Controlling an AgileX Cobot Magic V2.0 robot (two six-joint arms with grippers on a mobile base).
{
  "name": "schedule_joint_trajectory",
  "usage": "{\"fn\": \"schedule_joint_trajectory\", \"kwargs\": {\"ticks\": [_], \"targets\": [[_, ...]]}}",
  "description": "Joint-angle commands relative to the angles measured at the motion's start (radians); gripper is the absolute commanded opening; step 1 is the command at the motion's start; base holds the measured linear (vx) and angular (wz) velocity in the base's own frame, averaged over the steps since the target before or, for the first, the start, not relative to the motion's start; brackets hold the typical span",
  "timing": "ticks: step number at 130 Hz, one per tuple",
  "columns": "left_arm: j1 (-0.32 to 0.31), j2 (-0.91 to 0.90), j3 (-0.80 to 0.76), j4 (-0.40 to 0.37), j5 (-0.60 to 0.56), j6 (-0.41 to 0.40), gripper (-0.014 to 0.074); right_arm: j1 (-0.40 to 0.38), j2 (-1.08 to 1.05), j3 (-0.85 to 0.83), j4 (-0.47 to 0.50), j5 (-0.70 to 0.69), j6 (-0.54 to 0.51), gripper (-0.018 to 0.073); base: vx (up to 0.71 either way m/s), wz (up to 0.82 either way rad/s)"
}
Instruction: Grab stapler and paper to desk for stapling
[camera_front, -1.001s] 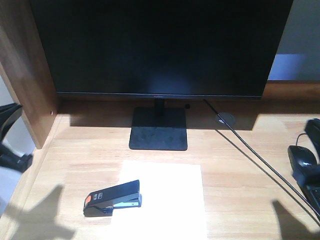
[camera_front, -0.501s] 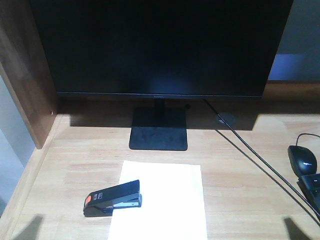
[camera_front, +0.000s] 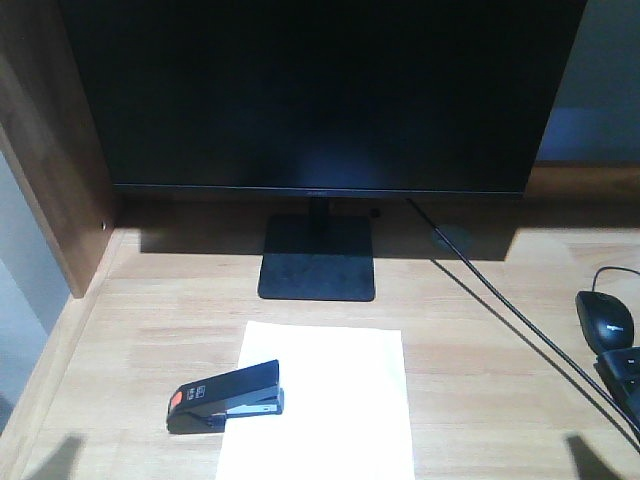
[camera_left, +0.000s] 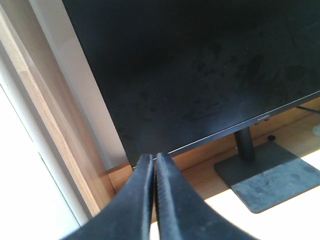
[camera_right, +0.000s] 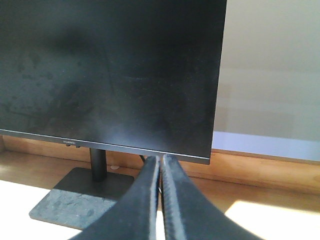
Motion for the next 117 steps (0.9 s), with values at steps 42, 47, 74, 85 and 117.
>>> {"fn": "schedule_joint_trajectory", "kwargs": {"ticks": [42,47,74,85,117], "targets": [[-0.003,0.004,-0.027,-0.001,-0.067,-0.009,-0.0006,0.000,0.006,-0.029,-0.012,0.006,-0.005,-0.0006,0.00,0.00],[-0.003,0.004,-0.027,-0.001,-0.067,-0.009,-0.0006,0.000,0.006,-0.029,-0.012,0.006,-0.005,-0.0006,0.00,0.00],[-0.003,0.004,-0.027,-0.001,-0.065,-0.009,-0.0006,0.000,0.006,-0.029,-0.012,0.006,-0.005,-0.0006,0.00,0.00],[-0.003,0.004,-0.027,-0.001,-0.062,-0.009,-0.0006,0.000,0.006,-0.029,-0.012,0.006,-0.005,-0.0006,0.00,0.00],[-0.003,0.004,-0.027,-0.084,-0.071,-0.066,-0.0006,0.000,0.006,-0.029,-0.012,0.006,-0.005,-0.0006,0.00,0.00]]}}
